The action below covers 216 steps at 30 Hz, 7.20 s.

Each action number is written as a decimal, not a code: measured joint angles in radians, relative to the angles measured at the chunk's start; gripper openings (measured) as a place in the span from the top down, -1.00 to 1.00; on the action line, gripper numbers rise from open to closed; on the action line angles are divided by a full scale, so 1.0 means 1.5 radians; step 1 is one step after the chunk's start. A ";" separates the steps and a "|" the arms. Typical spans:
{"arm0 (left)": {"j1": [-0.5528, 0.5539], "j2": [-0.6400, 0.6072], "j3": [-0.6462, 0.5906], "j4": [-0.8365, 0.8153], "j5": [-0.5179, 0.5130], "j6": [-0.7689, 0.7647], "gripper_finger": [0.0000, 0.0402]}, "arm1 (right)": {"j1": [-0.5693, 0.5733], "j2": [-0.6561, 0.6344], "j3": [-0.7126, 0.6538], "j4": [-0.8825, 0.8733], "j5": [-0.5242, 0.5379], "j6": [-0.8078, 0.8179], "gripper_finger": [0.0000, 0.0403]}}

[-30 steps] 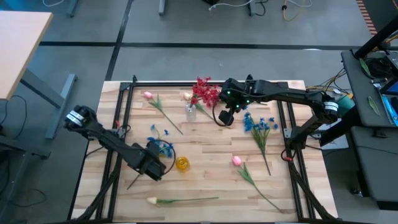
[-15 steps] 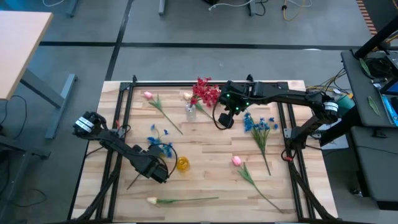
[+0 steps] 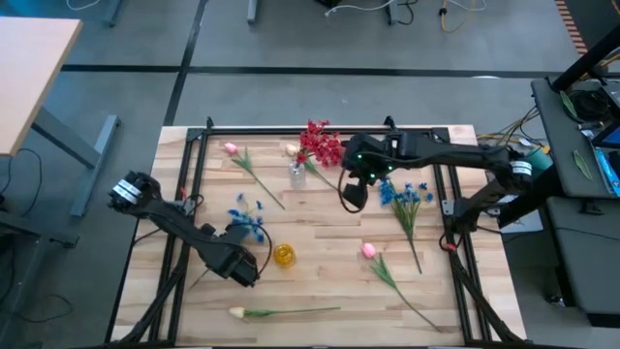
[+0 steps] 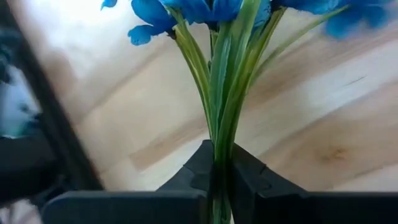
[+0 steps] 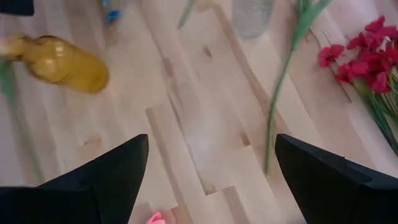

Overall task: Sort flowers into vase by color
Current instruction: Put the left blue flowers into the transparent vase

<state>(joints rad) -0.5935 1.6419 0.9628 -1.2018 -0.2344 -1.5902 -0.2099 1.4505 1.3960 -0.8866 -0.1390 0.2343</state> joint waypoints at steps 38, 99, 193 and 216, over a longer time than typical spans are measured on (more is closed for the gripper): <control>0.084 -0.217 0.050 0.819 -0.186 1.019 0.98 | 0.235 0.064 -0.345 1.191 0.005 -0.138 -0.69; 0.449 -0.473 -0.409 1.085 -0.064 1.066 -0.65 | -0.015 -0.060 -0.159 0.764 -0.070 -0.167 0.94; 0.639 0.246 -0.376 1.808 0.093 1.064 -0.85 | -0.015 0.006 -0.162 0.783 -0.064 -0.210 0.94; 0.643 0.288 -0.371 1.831 0.093 1.047 -0.22 | -0.015 0.022 -0.162 0.890 -0.021 -0.252 0.94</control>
<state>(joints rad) 0.3714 2.0747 0.4061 1.5440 -0.0948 -0.0204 -0.2317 1.4828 1.1522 0.4491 -0.1709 -0.1443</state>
